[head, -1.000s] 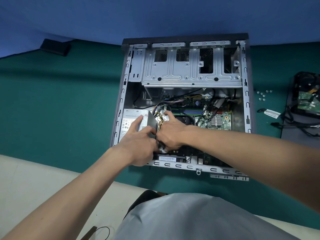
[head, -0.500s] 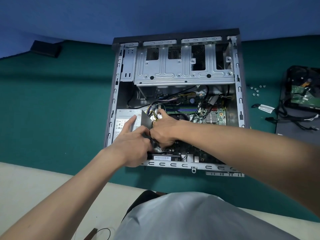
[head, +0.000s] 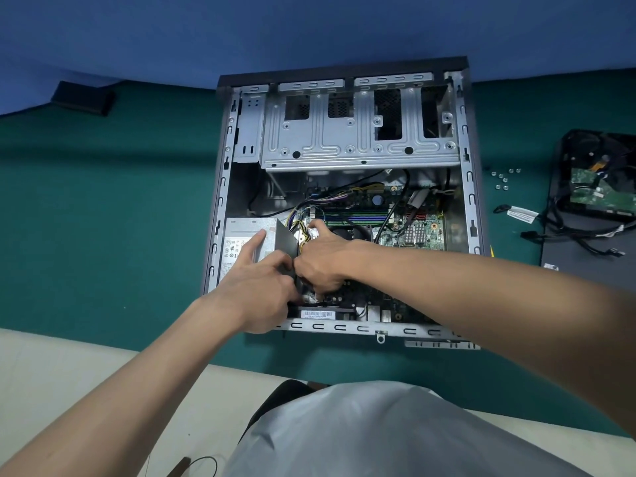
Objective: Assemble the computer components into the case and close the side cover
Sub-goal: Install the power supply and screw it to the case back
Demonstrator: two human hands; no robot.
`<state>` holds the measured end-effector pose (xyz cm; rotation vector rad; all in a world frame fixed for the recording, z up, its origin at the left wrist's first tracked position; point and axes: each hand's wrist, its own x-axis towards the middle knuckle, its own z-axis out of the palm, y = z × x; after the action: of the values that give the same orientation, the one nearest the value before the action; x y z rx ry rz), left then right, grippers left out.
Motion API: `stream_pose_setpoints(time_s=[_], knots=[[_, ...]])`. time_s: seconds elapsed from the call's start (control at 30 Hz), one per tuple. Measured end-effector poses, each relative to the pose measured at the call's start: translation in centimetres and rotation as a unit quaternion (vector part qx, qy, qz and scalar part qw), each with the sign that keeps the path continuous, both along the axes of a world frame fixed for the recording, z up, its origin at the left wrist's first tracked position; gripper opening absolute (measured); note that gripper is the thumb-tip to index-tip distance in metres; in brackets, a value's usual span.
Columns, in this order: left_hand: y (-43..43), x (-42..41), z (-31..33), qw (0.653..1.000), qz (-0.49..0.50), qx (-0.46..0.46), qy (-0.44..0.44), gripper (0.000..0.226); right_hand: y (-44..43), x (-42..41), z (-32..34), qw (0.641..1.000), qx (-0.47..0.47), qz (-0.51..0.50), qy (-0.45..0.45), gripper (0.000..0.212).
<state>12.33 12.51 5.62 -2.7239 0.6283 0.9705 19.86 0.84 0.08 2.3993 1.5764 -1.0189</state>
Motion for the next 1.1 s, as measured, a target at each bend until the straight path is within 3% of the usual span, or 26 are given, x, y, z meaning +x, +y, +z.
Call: stream_pose_setpoints(time_s=[0.47,0.8,1.1], knots=[[0.0,0.0,0.2,1.000,-0.004,0.000,0.002,0.050,0.0,-0.4,0.2,1.000,0.000,0.010,-0.008,0.023],[-0.1,-0.1,0.4,1.000,0.009,-0.017,0.001,0.049,-0.6,-1.5,0.0,0.994,0.054,0.061,-0.073,0.030],[-0.3,-0.1,1.1,1.000,0.009,-0.001,0.027,0.046,0.3,-1.8,0.1,0.994,-0.010,0.066,-0.090,0.035]])
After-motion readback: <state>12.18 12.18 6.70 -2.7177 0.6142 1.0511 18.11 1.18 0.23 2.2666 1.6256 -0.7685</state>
